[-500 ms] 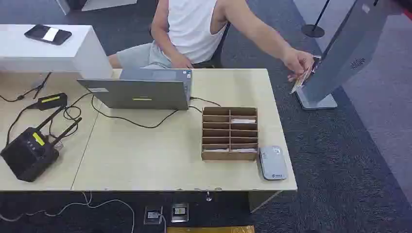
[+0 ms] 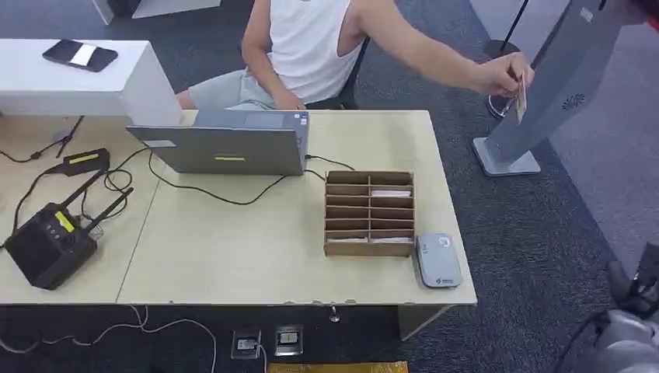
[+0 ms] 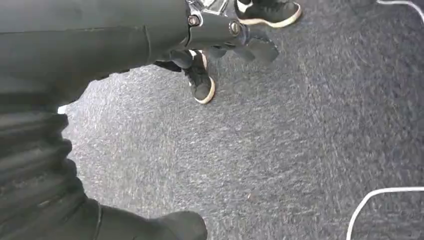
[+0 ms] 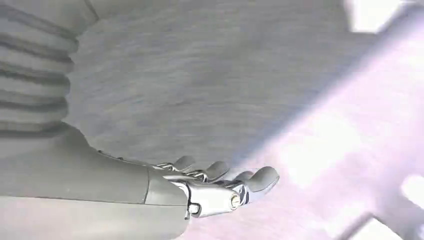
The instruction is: Pass the card to the sensor for recognition and then transmit it.
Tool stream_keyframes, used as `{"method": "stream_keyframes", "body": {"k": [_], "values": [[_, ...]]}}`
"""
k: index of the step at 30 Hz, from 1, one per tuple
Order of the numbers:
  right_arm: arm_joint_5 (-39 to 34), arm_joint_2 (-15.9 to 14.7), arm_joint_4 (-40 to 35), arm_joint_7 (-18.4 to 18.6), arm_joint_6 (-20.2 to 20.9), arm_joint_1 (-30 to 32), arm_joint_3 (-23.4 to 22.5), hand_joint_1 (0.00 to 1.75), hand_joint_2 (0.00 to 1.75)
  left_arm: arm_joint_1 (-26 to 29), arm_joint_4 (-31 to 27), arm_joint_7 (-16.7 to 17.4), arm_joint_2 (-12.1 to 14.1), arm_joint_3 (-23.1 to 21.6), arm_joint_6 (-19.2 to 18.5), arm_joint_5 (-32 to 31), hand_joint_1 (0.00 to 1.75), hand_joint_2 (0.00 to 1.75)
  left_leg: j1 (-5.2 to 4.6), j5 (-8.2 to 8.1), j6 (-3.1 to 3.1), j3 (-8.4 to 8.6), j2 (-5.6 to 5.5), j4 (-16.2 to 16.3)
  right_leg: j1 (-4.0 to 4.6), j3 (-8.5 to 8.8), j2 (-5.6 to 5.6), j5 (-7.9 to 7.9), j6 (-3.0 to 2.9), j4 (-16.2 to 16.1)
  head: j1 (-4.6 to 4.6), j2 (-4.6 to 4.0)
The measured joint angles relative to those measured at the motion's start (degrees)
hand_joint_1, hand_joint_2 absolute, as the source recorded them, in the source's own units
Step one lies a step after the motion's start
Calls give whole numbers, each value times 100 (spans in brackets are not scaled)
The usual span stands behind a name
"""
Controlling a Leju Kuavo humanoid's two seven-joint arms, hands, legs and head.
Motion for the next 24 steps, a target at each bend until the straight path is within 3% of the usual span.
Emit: {"method": "stream_keyframes", "body": {"k": [2,4,6,8,12,13,20,24], "values": [[-686,-125,-196,-14,11,-457,268,0,175,-2,0,-2,0,0,5,-2,0,175,-2,1,2,-1,-1,1,-2,-2,-1,3,3,1,-2,0],[-1695,-239,-532,228,-48,-755,740,0,175,-27,-2,-7,0,0,2,-26,0,175,-3,4,6,0,-20,5,-3,-1,-16,2,4,0,-5,0],[-2895,-435,-1144,829,-362,-833,1521,0,175,-48,-7,-7,0,0,-13,-87,0,175,-3,5,7,-10,-55,5,-3,3,-47,0,6,0,2,0],[-3304,-584,-1690,1138,-555,-836,2202,0,175,-49,-7,-7,7,0,-50,-142,0,175,-7,7,6,-28,-51,3,-7,-7,-41,0,6,3,-4,0],[-2868,-652,-2703,1423,-426,-841,3567,0,175,-137,-7,28,24,-2,-120,-205,0,175,-7,0,2,-36,17,-4,-6,-10,17,4,7,7,-7,0],[-2527,-619,-3159,1490,-356,-852,4191,0,175,-199,-9,44,24,-2,-149,-210,0,175,-4,1,2,-25,21,-4,-4,-10,23,5,7,7,-7,0],[-1294,-302,-4359,1458,-70,-807,5998,0,175,-220,-11,44,22,-2,-151,-173,0,175,8,24,-10,-27,-25,-2,9,-11,-14,9,3,12,-5,0],[-899,-107,-4923,1538,114,-755,6801,0,175,-196,-11,44,17,-2,-151,-129,0,175,12,26,-10,-34,-52,-2,13,-11,-40,7,2,12,-2,0]]}}
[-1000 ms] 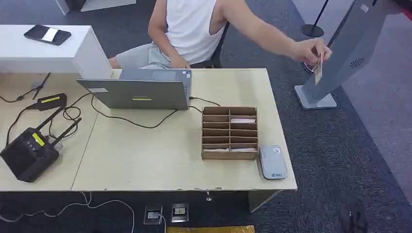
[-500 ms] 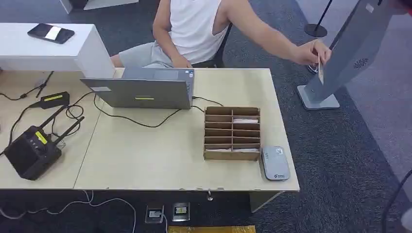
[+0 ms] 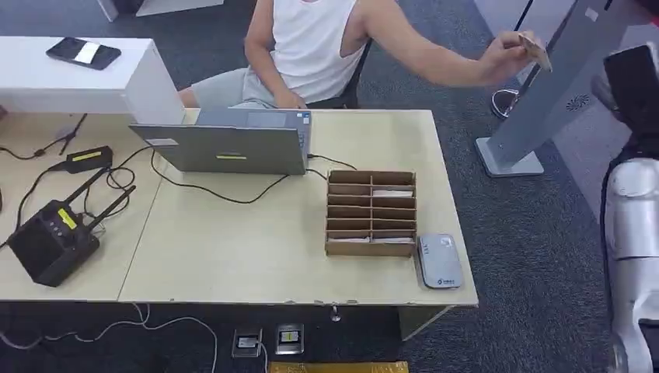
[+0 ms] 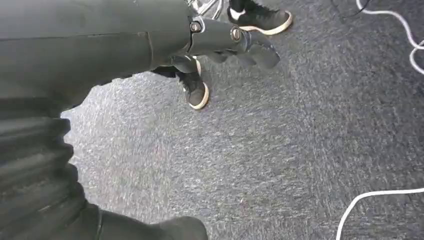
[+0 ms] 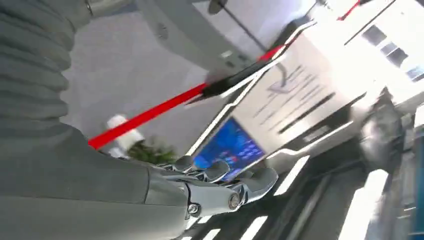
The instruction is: Pass the card to the sensor for recognition and then transmit it.
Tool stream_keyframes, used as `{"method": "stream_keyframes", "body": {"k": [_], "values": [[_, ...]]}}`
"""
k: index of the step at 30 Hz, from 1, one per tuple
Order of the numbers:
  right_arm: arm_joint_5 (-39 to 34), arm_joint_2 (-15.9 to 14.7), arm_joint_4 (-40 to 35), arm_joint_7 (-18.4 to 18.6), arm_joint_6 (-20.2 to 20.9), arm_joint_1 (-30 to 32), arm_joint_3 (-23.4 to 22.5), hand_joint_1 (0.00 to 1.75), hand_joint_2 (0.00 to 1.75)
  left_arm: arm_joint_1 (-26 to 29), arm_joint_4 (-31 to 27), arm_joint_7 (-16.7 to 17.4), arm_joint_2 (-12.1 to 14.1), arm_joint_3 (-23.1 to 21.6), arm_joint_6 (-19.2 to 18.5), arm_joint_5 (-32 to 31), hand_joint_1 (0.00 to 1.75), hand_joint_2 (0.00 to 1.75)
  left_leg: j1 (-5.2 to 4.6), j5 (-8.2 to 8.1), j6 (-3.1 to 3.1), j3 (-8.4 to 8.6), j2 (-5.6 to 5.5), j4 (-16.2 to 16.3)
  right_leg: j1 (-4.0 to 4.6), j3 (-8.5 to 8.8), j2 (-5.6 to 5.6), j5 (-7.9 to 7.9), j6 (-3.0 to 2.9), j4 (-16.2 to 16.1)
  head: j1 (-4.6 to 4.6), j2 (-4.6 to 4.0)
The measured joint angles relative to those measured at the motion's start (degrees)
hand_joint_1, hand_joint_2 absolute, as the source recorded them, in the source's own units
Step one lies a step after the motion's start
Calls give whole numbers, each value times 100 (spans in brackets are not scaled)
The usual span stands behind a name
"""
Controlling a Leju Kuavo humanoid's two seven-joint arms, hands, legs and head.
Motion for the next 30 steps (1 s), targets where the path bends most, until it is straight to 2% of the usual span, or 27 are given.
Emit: {"method": "stream_keyframes", "body": {"k": [4,7,19,21,22,30], "values": [[192,170,-467,2,251,20,678,0,175,28,0,-13,9,0,-4,31,0,175,0,-1,0,0,1,0,0,-2,1,-2,-1,-1,4,0],[223,245,-681,2,345,21,1009,0,175,48,0,-26,15,2,-13,26,0,175,0,-1,0,0,0,0,0,-4,0,-3,-2,-3,2,0],[216,380,-852,-7,594,10,1538,0,175,104,0,-28,48,2,-35,15,0,175,0,-1,-1,1,2,1,0,-5,4,-2,-2,-4,0,0],[216,395,-852,-13,638,8,1590,5,175,108,0,-28,48,2,-33,28,0,175,0,-1,-1,1,2,1,0,-6,3,-2,-2,-4,2,0],[216,406,-852,-15,666,7,1610,175,175,111,0,-28,48,2,-33,31,0,175,0,-1,-1,0,2,0,0,-6,2,-2,-2,-4,0,0],[188,452,-850,-17,1130,-3,1757,175,175,131,0,-31,55,2,-31,46,0,175,0,-2,-1,1,2,0,0,-5,3,-2,-2,-4,2,0]]}}
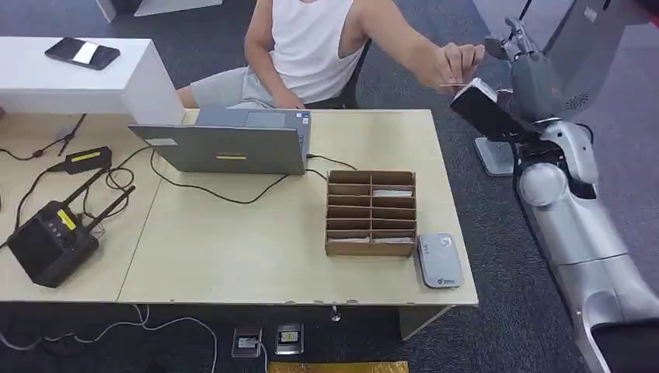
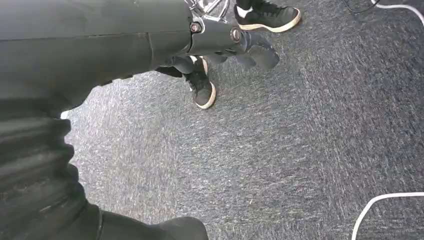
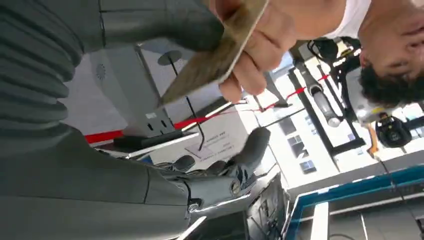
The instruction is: Pass the card to the sensor for recognition and then transmit it.
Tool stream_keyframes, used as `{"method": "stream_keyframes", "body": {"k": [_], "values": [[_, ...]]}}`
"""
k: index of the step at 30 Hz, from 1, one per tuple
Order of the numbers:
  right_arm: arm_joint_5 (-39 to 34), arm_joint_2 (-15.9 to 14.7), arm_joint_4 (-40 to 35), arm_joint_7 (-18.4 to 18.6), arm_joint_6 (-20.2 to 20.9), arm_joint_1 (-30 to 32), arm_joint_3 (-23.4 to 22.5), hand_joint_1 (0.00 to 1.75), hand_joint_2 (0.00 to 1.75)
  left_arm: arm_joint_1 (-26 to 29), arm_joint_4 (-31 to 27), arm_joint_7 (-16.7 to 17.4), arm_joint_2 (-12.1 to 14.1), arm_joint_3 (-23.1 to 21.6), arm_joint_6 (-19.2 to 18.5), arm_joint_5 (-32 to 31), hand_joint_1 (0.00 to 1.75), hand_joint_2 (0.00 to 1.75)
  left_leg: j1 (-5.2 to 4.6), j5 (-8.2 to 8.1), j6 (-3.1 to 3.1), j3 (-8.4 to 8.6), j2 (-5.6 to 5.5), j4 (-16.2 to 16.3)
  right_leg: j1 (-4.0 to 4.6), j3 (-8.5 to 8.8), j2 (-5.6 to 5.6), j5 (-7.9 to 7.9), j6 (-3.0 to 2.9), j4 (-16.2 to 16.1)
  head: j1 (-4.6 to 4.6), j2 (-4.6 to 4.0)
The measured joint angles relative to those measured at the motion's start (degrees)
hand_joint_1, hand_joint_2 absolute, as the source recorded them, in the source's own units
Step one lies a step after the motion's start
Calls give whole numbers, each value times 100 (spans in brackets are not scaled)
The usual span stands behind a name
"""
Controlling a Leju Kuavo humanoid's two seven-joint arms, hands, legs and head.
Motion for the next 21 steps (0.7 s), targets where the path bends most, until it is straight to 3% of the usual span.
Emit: {"method": "stream_keyframes", "body": {"k": [6,21], "values": [[-48,0,0,24,273,6,87,175,175,18,0,-2,11,0,4,-2,0,175,0,0,0,0,0,0,0,-1,1,0,0,0,0,0],[-138,-4,0,72,454,55,190,175,175,17,2,-2,42,0,4,-26,0,175,0,0,0,0,2,0,0,-4,2,0,0,0,0,0]]}}
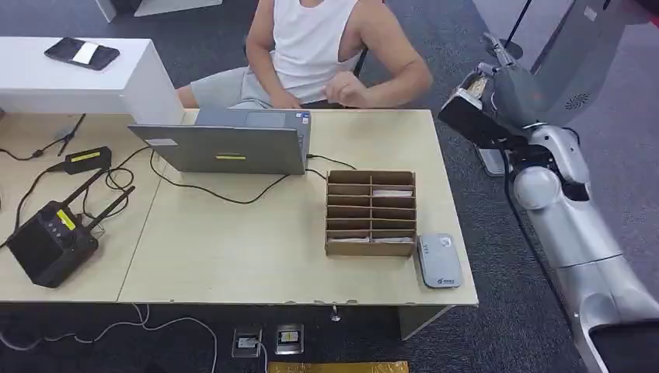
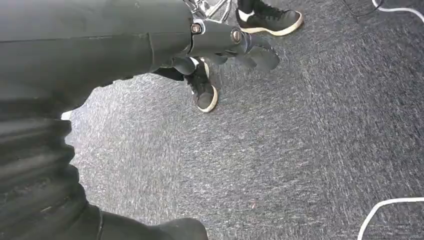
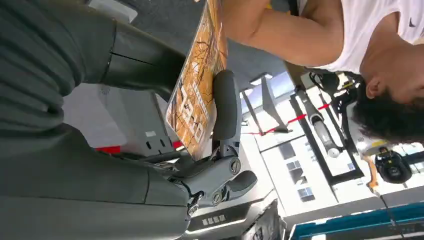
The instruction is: Pass the card to the sensor for recognition and then transmit it.
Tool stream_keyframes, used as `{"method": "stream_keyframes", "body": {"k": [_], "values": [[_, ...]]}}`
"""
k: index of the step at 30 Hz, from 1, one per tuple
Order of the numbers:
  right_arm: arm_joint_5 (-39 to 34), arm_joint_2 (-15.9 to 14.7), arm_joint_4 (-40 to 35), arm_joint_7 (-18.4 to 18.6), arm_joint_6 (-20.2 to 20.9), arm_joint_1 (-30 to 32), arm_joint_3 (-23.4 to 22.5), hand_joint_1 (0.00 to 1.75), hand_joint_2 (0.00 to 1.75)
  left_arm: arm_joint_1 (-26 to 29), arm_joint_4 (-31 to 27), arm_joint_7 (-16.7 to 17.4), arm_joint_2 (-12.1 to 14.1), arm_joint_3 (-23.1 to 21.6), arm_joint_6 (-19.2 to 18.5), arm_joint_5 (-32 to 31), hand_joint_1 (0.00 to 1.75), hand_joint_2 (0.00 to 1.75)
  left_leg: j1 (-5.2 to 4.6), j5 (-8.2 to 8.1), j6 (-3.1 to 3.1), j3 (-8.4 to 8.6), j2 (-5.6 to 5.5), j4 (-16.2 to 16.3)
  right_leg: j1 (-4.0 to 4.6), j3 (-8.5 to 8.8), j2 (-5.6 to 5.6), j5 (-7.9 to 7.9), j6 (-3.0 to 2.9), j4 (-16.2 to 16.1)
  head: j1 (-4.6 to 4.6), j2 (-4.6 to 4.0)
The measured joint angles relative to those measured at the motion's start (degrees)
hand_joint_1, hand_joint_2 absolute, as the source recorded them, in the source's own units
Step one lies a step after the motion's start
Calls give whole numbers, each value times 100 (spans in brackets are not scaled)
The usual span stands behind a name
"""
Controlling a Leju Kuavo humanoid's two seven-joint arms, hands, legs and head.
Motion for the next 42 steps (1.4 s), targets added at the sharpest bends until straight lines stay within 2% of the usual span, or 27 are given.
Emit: {"method": "stream_keyframes", "body": {"k": [7,12,22,34,42], "values": [[-312,-98,48,-43,264,218,-4,175,175,29,-2,-4,-2,41,7,81,0,175,0,-1,0,1,0,0,0,-3,0,0,0,-2,0,0],[-641,-280,184,-208,464,574,-98,175,175,69,0,-13,0,63,15,107,0,175,0,-2,-1,-1,0,1,0,-5,0,-1,0,-3,2,0],[-798,-525,426,-372,756,1479,-420,175,175,82,0,-26,0,85,26,35,0,175,1,-4,-4,0,1,0,1,-4,2,-1,0,-4,0,0],[-586,-501,431,-328,1139,2147,-527,175,175,86,0,-26,2,85,26,-24,0,175,1,-4,-4,0,5,0,1,-3,8,-1,0,-3,0,0],[-459,-402,514,-382,1305,2232,-498,175,175,85,0,-26,2,85,26,-31,0,175,1,-4,-4,0,5,0,1,-4,8,-1,0,-3,0,0]]}}
